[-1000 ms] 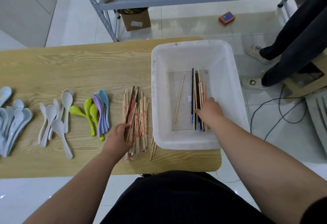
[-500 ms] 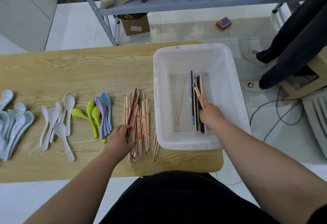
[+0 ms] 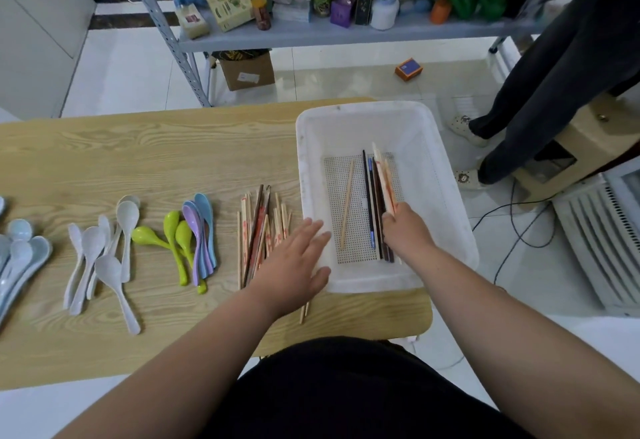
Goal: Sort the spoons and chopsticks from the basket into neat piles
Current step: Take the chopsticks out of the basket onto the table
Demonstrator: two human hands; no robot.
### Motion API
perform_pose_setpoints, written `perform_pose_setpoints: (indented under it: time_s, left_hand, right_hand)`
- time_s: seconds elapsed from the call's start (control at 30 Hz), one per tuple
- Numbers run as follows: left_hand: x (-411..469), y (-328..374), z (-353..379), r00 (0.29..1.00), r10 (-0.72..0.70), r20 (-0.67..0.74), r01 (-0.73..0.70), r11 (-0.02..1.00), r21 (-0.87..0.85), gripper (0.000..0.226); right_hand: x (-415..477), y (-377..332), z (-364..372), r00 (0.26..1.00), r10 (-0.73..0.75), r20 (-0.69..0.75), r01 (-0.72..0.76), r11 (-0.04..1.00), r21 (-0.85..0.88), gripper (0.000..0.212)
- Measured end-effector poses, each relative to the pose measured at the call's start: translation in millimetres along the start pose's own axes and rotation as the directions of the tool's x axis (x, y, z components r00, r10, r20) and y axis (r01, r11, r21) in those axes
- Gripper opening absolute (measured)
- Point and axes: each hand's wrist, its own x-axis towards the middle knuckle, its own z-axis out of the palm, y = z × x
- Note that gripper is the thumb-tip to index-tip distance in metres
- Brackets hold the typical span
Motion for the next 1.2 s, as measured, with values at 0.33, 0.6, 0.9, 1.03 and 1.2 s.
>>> perform_pose_setpoints:
  time_s: [0.33,0.6,0.9,1.03,1.2]
  left_hand:
    - [-62.1,-54.8,1.6,0.994,-0.074,0.083,0.067,0.994,0.087,0.065]
    - [-146.1,-116.4,14.3,0.947,-0.206,0.245,0.186,0.977,0.103,0.074]
    - [-168.8,-132.6,22.3,0.932,-0.13,0.338,0.092,0.988,0.127,0.074]
    - [-168.9,-132.9,19.1,0.92,-0.137,0.368,0.088,0.986,0.145,0.072]
    - [-166.7,-135.1,19.1,0.913,-0.145,0.381,0.088,0.983,0.164,0.075]
  right_hand:
    - [-54.8,-86.7,44.7,0.981,-0.193,-0.021,0.194,0.972,0.133,0.022]
    - [-94.6,-149.9,132.9,0.957,-0.174,0.233,0.166,0.985,0.053,0.037]
    - [-74.8,-134.1,182.2,0.993,0.061,0.101,-0.044,0.986,-0.158,0.051]
    - [-74.1,-123.6,189.2,0.989,0.027,0.145,0.013,0.962,-0.273,0.063]
    - [-78.7,-116.1,191.1,0.98,0.003,0.201,0.056,0.956,-0.287,0.071]
